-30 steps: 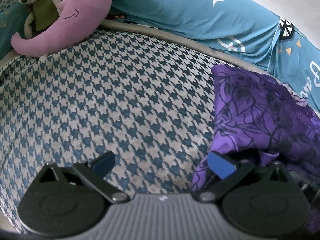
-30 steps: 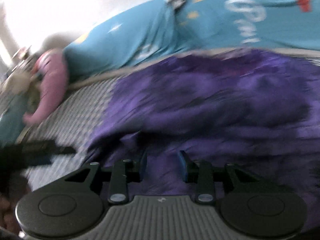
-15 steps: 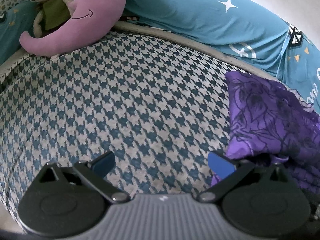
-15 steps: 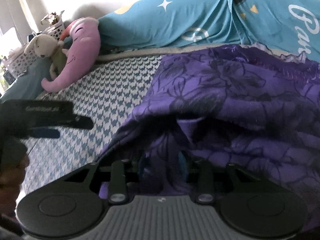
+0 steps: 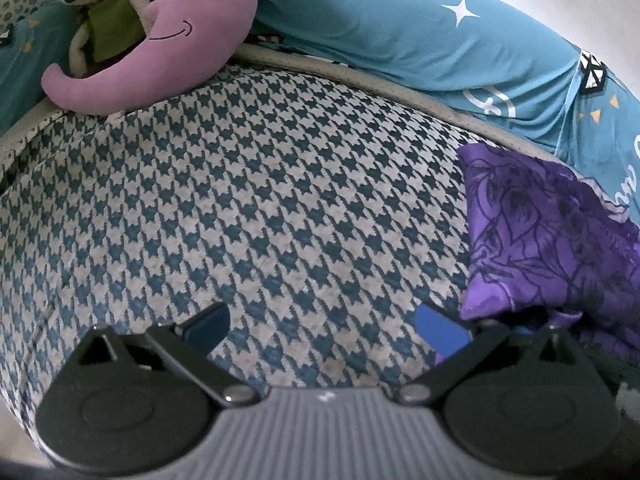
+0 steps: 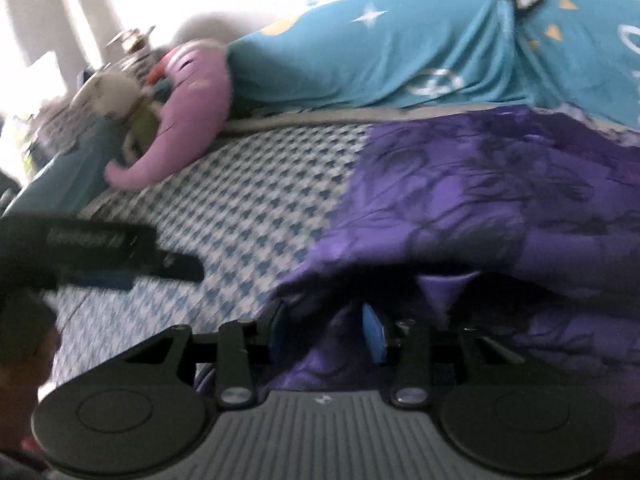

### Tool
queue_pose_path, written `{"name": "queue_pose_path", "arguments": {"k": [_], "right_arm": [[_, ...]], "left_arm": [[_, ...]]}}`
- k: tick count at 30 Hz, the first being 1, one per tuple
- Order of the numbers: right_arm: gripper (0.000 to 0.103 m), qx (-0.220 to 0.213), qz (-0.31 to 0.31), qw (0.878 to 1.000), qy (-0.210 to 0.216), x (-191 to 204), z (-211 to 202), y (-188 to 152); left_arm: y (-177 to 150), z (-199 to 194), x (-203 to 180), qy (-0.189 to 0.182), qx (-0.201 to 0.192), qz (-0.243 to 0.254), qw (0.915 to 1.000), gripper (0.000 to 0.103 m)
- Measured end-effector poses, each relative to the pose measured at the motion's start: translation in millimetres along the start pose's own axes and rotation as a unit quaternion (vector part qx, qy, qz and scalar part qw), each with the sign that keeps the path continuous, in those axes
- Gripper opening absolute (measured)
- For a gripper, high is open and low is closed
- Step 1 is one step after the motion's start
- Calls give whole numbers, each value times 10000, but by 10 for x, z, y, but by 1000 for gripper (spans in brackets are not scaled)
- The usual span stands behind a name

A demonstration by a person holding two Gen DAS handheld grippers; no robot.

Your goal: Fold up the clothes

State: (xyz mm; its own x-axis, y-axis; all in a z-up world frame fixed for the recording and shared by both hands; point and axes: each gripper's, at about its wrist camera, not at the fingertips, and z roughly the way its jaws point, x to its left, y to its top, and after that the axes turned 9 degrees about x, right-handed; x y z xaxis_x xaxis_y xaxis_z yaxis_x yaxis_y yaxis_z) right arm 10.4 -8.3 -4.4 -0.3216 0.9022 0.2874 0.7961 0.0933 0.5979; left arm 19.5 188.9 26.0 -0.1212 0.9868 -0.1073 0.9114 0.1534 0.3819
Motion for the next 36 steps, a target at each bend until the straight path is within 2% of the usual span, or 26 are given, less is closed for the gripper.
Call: {"name": "queue_pose_path", "arguments": {"k": [7, 14, 18, 26, 36], "right_arm": [[44, 306, -387, 9983, 308, 181, -3, -66], [44, 643, -651, 9929, 756, 265, -190, -140], [44, 550, -857, 9926, 664, 295, -374, -195], [44, 264, -558, 9973, 396, 123, -643, -181], [44, 118, -256, 9996, 9, -118, -845, -191]], "left_arm": [[3, -6, 5, -15, -19, -88, 10000, 103], [12, 22, -16, -18, 23, -45, 10000, 103], [13, 16, -17, -18, -14, 7, 10000, 103], [-17, 8, -150, -1, -44, 229, 9997, 103], [-52, 0, -437, 99, -142, 577, 9982, 103]]}}
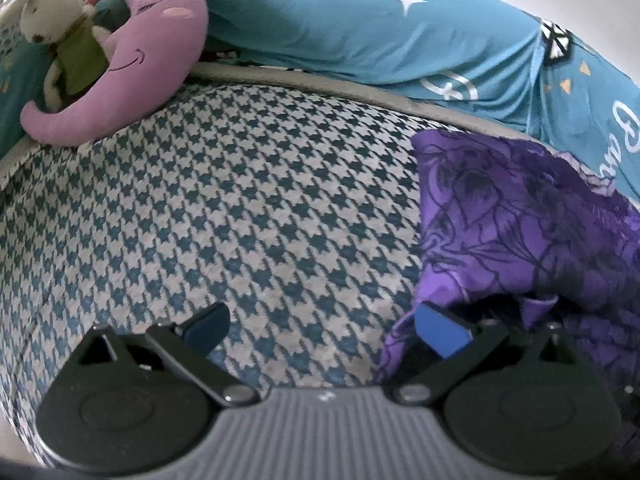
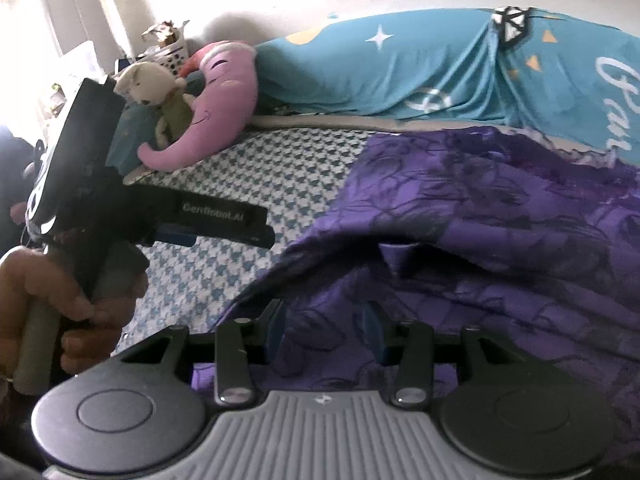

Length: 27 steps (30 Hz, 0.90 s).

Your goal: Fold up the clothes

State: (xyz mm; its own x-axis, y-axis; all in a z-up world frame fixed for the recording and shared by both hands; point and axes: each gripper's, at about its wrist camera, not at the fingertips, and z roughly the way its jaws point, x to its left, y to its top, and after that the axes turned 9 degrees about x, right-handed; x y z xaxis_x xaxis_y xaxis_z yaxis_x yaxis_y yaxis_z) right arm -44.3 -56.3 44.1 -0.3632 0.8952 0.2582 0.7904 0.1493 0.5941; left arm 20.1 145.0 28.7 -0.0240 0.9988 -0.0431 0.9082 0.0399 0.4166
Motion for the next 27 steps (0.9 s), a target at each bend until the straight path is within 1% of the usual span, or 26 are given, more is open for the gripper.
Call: {"name": "queue_pose_path", "arguments": {"k": [6, 14, 21, 25, 27], "right_arm": [[44, -8, 155, 9997, -197, -120, -66, -30], [44, -71, 431, 9980, -464, -301, -158, -33], [44, -102, 529, 9967, -613, -371, -192, -19], [44, -132, 493, 9966, -639, -364, -212, -27], [44, -150, 461, 9966, -663, -361, -233, -30]], "left_arm": [[-38, 12, -169, 14, -42, 195, 9998, 103], [-165, 14, -429, 147, -154, 668, 9975, 103], [-299, -70, -541, 9, -210, 817, 9964, 103], [-433, -140, -536, 162, -306, 909, 9953, 103], [-513, -182, -518, 274, -316, 878, 9953, 103]]}}
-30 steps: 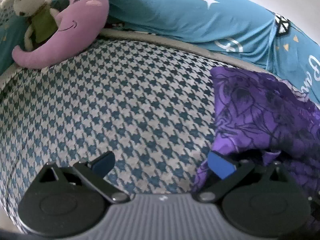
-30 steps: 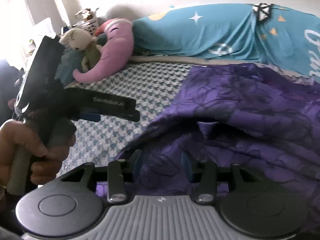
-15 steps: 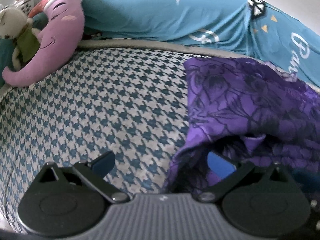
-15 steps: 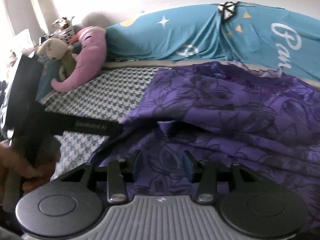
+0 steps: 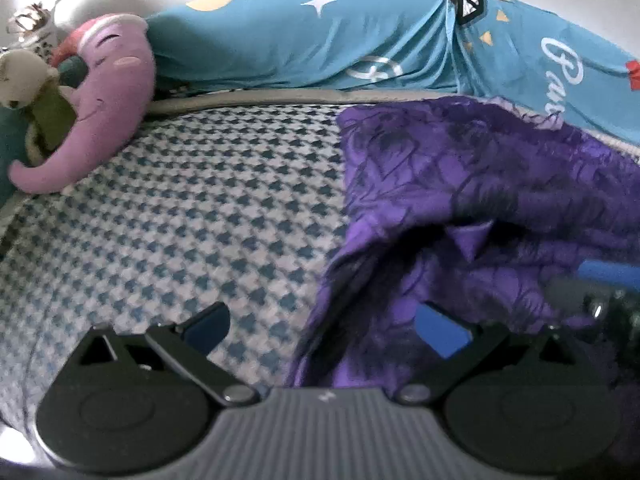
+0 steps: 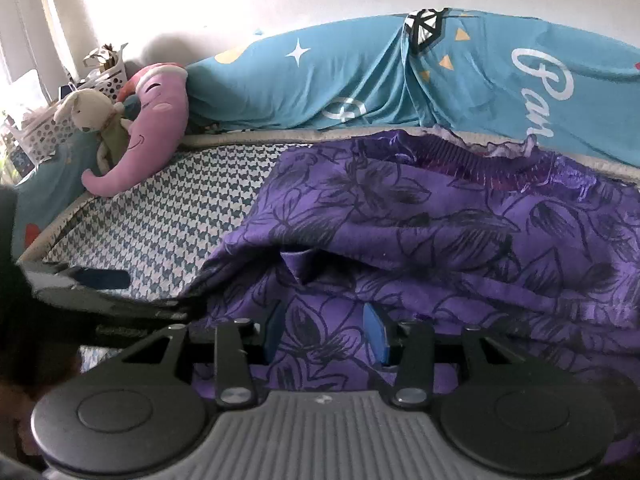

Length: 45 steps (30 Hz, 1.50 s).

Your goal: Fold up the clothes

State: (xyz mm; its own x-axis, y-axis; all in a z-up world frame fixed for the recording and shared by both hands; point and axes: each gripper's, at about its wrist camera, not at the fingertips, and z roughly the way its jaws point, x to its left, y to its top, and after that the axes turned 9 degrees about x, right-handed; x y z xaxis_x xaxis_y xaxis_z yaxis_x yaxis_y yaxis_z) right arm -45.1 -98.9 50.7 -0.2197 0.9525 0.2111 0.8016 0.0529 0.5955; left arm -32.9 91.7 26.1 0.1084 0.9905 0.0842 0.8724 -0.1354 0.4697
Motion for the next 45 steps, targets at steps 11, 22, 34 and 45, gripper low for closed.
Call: {"name": "queue_pose_path", "arguments": {"k": [11, 22, 34, 45], "right_arm": [[44, -236, 328, 9991, -121, -114, -229, -25], [44, -536, 524, 9969, -248, -279, -596, -103], [44, -813, 1018, 9904, -456, -707, -1037, -260], [46, -1097, 1883, 9731, -741, -1326, -1335, -348]], "left_arm": [[-417, -432, -125, 4, 45, -265, 9996, 103], [-644, -1011, -457, -329, -102, -257, 9991, 103], [-694, -1525, -1005, -895, -369, 168, 9952, 103], [-379, -1343, -1258, -953, -430, 418, 9936, 103]]}}
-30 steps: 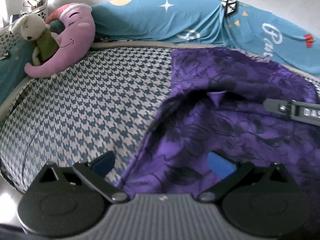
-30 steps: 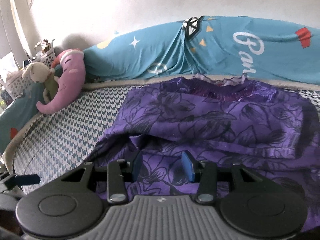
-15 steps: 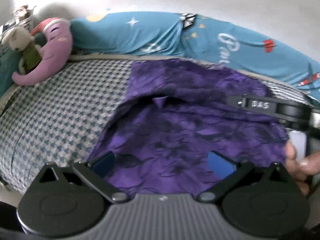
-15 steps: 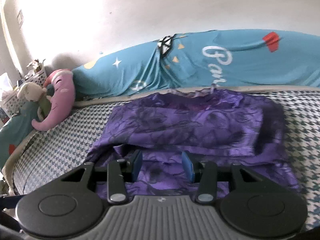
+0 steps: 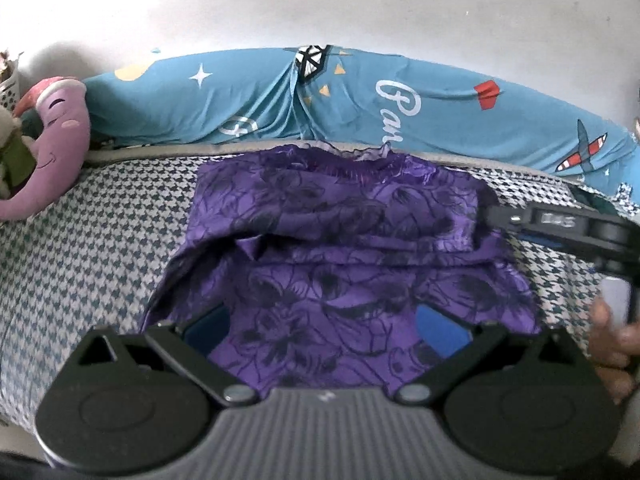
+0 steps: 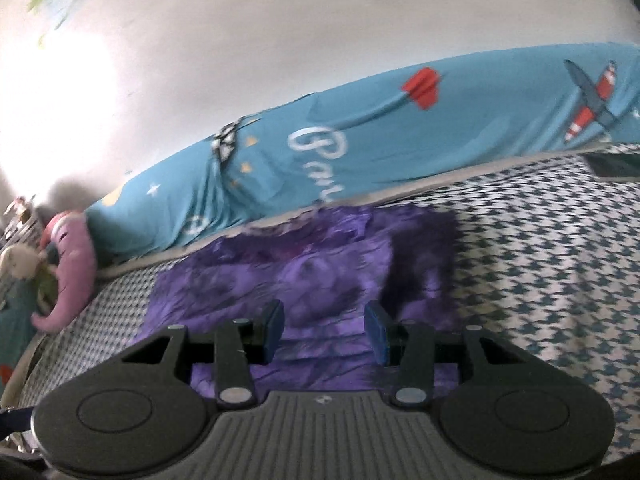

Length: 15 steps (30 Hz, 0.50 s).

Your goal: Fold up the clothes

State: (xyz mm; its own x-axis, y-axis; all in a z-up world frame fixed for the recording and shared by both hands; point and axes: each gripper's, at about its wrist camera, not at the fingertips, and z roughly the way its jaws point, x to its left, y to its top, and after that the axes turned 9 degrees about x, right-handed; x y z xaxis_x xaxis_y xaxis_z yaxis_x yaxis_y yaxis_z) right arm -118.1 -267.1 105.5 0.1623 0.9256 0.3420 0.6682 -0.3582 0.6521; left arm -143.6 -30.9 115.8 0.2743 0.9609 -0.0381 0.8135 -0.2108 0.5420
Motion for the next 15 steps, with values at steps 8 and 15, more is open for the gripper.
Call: {"name": "queue_pose_path", "arguments": {"k": [8, 15], "right_arm": [[56, -62, 424, 9989, -171, -324, 96, 83], [72, -43, 775, 9965, -310, -492, 407, 129]], "left_arm": [[223, 459, 107, 140, 177, 79, 9997, 103], [384, 763, 257, 247, 248, 306, 9989, 103]]}}
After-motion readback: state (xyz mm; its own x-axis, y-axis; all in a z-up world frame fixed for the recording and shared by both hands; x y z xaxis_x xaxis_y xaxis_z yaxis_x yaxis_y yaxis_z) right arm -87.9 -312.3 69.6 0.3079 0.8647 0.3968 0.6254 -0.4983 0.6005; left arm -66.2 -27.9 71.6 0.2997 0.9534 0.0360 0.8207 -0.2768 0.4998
